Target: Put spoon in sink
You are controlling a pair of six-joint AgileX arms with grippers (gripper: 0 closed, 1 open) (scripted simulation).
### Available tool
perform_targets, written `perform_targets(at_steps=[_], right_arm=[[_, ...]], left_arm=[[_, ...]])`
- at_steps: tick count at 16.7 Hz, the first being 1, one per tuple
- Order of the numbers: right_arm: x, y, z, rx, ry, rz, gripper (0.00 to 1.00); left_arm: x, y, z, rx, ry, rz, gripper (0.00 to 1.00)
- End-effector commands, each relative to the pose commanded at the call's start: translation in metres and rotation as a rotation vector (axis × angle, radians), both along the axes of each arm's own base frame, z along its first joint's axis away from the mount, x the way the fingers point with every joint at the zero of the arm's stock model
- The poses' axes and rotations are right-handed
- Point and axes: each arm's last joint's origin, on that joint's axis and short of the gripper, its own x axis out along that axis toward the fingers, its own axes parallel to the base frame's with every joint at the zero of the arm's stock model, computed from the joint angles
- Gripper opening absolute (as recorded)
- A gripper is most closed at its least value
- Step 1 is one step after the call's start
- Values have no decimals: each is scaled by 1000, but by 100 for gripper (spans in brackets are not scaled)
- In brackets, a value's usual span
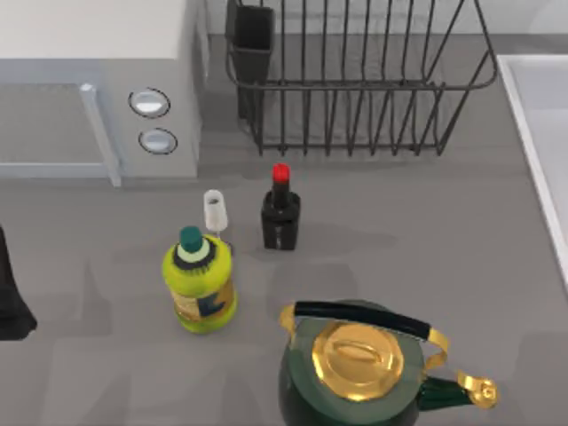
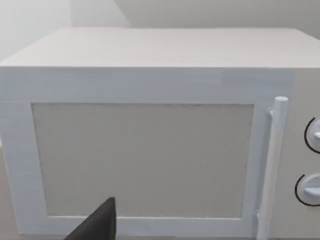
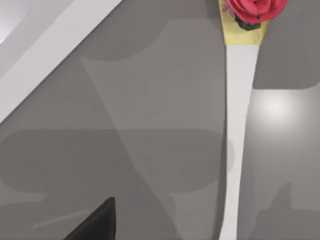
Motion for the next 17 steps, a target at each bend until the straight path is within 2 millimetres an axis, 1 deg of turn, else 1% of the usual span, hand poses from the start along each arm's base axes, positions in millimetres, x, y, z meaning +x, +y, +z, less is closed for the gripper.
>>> perform_targets(at_steps=[5, 7, 9, 13, 17], right_arm=[[3, -2, -57, -5, -12, 1, 100], [0, -1, -74, -3, -7, -1, 100], [-2, 0, -82, -1, -2, -1, 100], [-2, 0, -82, -1, -2, -1, 100], [-2, 0, -82, -1, -2, -1, 70]], left_arm=[[0, 0, 0, 0, 0, 0, 100], [0, 0, 0, 0, 0, 0, 100], [0, 0, 0, 0, 0, 0, 100], [0, 0, 0, 0, 0, 0, 100], [0, 0, 0, 0, 0, 0, 100]])
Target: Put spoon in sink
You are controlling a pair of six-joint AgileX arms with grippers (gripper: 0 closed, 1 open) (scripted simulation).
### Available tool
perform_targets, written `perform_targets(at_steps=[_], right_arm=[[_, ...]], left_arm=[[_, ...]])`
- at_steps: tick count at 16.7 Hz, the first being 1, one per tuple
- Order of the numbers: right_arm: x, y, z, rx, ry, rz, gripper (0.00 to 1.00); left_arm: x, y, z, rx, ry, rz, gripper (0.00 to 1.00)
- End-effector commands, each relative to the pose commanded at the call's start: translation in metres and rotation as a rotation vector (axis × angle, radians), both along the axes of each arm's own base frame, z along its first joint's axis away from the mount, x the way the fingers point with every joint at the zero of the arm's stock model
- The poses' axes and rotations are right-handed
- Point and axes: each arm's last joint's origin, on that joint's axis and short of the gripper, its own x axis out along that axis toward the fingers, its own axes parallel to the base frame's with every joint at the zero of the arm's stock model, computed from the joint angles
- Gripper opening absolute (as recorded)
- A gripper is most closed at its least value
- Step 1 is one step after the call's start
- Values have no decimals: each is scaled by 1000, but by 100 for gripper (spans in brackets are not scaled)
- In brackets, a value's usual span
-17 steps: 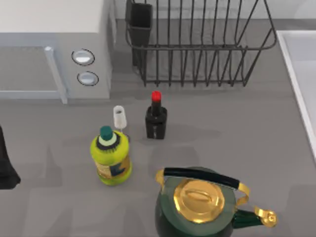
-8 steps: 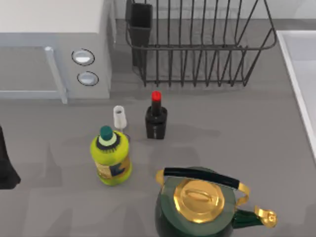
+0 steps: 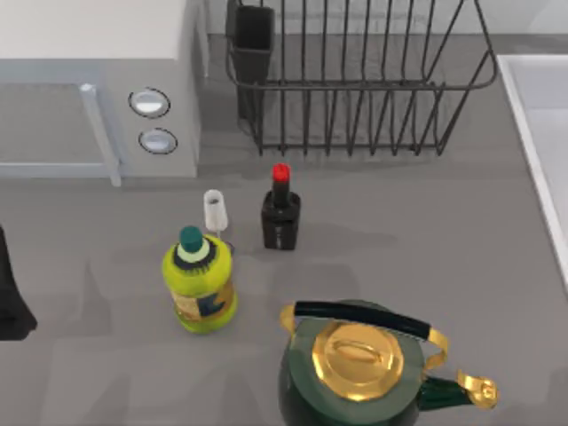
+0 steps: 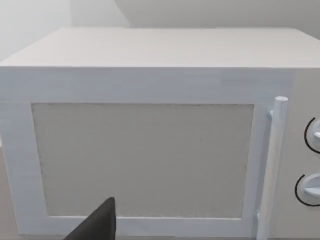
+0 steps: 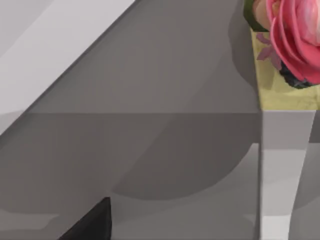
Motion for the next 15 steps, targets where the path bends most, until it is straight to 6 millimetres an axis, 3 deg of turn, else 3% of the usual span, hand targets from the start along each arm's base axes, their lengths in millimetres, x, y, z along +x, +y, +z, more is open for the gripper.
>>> perform_targets(at_steps=[9, 15], right_arm=[[0, 0, 0, 0, 0, 0, 2], [0, 0, 0, 0, 0, 0, 0]], left_arm=[[0, 0, 0, 0, 0, 0, 100], [0, 0, 0, 0, 0, 0, 100]])
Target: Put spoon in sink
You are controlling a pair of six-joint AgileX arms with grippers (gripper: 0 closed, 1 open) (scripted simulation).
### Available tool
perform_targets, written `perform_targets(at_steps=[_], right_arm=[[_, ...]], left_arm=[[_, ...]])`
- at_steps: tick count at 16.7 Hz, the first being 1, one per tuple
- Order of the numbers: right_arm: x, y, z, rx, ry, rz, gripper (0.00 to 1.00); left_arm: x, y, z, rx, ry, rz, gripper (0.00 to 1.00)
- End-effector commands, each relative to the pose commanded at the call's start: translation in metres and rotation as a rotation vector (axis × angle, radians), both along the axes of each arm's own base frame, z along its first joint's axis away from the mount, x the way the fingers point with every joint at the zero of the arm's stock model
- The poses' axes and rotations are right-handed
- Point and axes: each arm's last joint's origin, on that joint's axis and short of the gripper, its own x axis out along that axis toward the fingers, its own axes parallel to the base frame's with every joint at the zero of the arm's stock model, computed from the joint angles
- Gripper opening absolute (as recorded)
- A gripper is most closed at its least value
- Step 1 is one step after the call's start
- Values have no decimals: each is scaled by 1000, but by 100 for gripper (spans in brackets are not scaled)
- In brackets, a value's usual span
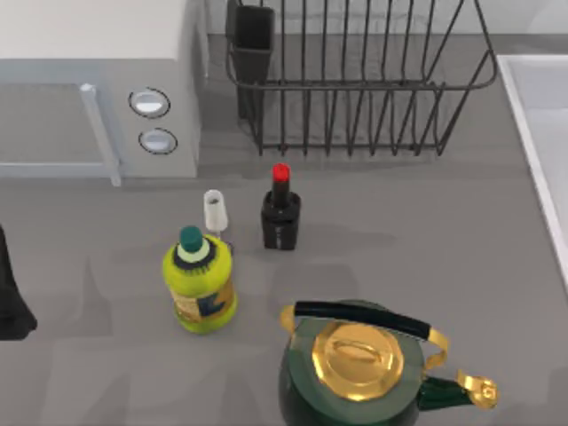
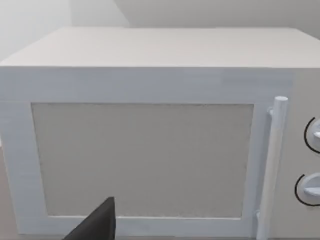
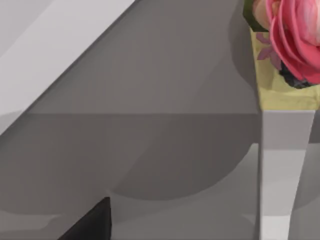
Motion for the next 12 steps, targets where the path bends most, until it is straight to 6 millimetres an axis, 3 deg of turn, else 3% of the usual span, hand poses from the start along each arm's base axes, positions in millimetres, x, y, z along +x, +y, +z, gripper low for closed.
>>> perform_targets(at_steps=[2, 3, 6, 12], right_arm=[[0, 0, 0, 0, 0, 0, 0], [2, 0, 22, -24, -25, 2, 0], [5, -3, 31, -27, -32, -1, 0], [5, -2, 92, -12, 1, -1, 0]], left_arm=[[0, 0, 0, 0, 0, 0, 100], [0, 0, 0, 0, 0, 0, 100], [0, 0, 0, 0, 0, 0, 100], [0, 0, 0, 0, 0, 0, 100]])
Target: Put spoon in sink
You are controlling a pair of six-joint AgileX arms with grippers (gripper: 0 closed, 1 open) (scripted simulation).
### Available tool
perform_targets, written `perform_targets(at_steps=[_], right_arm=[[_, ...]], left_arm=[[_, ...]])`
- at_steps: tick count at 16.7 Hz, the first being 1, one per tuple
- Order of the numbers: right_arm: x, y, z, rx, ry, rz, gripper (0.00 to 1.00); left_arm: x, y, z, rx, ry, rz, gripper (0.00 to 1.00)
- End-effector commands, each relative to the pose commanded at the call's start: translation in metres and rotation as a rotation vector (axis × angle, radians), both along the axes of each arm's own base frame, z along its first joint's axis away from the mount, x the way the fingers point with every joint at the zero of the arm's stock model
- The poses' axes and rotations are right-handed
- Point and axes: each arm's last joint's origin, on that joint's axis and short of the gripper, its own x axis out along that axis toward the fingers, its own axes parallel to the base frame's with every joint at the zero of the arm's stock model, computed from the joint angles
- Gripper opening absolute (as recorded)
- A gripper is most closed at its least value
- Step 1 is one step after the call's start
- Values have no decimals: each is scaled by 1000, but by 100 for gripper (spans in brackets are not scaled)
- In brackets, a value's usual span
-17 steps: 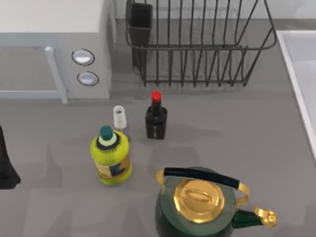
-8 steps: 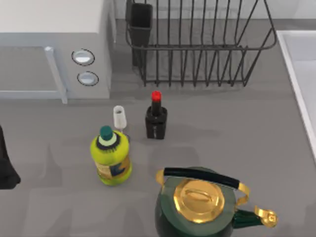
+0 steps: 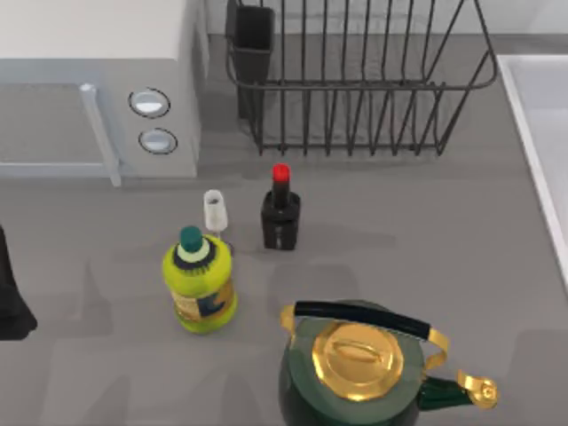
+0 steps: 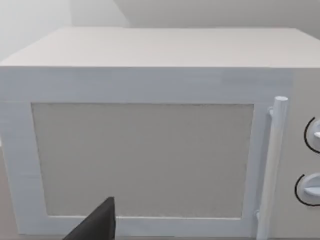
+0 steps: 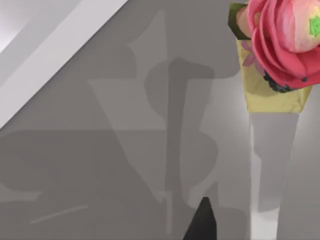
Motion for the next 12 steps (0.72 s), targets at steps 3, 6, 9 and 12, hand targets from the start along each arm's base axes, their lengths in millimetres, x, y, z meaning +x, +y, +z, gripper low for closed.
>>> perform_targets(at_steps=[3, 6, 9, 12], right_arm=[[-3, 2, 26, -10, -21, 2, 0], [-4, 2, 29, -12, -27, 3, 0], [-1, 1, 28, -8, -19, 0, 0], [18, -4, 33, 4, 10, -12, 0]], left_arm=[[0, 0, 0, 0, 0, 0, 100], [0, 0, 0, 0, 0, 0, 100], [0, 0, 0, 0, 0, 0, 100], [0, 0, 0, 0, 0, 0, 100]])
